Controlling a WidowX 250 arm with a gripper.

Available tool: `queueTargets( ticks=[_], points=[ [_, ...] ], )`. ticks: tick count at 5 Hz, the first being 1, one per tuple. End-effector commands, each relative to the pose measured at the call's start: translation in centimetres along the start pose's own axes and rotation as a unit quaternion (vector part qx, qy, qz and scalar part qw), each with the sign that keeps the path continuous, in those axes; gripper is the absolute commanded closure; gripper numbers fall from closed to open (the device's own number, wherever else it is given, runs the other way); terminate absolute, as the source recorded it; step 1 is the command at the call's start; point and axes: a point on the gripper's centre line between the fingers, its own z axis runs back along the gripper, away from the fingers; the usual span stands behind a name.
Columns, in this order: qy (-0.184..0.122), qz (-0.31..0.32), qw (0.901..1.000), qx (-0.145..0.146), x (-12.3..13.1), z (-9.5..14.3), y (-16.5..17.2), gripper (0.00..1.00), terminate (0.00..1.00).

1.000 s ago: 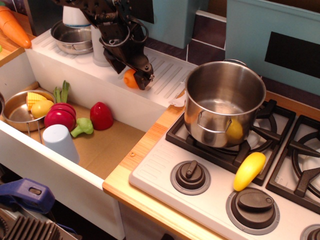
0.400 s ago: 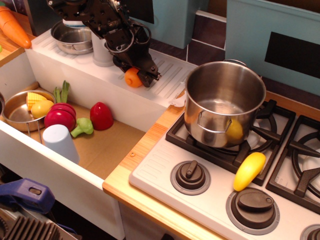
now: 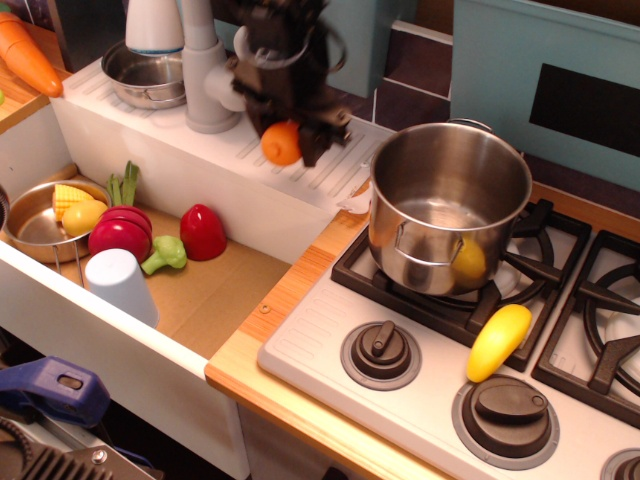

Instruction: Put carrot in pot or pan

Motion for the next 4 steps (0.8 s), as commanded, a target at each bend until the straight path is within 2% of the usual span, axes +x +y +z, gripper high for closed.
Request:
queueTargets(
  ticks=[1, 2, 3, 4],
  points=[
    [0.002, 0.031, 0.9994, 0.016, 1.2, 6.3, -1.5, 1.00, 0.00],
    [0.020, 0.027, 0.9994, 0.010, 1.5, 8.4, -3.1, 1.00, 0.00],
    [0.032, 0.049, 0.9982, -0.013, 2.1, 10.1, -5.2, 1.00, 0.00],
    [0.041, 0.086, 0.9954, -0.004, 2.2, 10.5, -8.1, 1.00, 0.00]
  ],
)
